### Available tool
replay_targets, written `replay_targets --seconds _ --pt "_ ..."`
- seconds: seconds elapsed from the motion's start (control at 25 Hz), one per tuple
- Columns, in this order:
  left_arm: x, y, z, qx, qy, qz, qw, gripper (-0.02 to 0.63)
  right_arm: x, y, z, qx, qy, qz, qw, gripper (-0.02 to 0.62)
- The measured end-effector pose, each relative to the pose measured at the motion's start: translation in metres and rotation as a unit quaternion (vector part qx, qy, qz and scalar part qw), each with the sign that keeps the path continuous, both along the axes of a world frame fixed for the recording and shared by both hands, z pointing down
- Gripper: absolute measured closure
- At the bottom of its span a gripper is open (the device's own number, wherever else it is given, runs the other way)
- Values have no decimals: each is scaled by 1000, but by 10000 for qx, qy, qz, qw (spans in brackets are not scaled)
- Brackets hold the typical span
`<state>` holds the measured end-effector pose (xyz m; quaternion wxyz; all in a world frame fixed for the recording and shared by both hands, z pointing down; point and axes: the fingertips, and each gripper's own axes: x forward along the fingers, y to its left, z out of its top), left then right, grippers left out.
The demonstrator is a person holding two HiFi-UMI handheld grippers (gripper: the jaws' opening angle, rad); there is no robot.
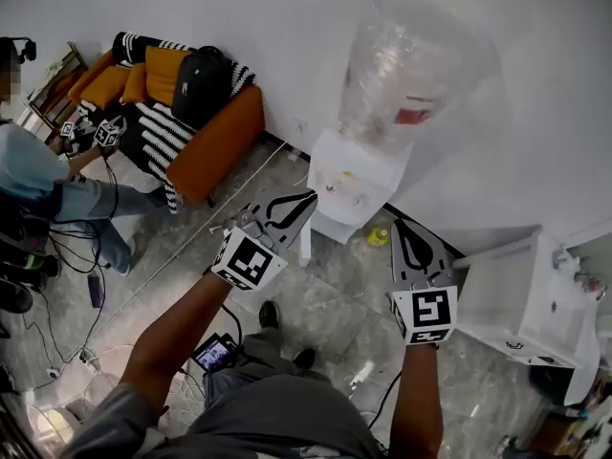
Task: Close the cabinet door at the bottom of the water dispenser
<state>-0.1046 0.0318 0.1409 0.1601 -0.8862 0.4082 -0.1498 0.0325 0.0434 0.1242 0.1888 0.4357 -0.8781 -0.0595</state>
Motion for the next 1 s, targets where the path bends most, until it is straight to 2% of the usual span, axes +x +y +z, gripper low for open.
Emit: replay_targets --seconds 0.36,0.64,0.88,1.0 --pt "-3 -59 11 -53 115 435 9990 580 -9 -48 4 12 38 399 9992 565" --pt "-10 -56 31 -169 281 541 9980 580 -10 -48 17 0 121 587 9982 565" --pt "-33 -94 65 -515 284 513 9970 580 -27 -88 47 -262 100 641 9976 565" --pt "-33 -108 86 -725 265 430 9961 580 -26 -104 70 -438 115 605 9971 565"
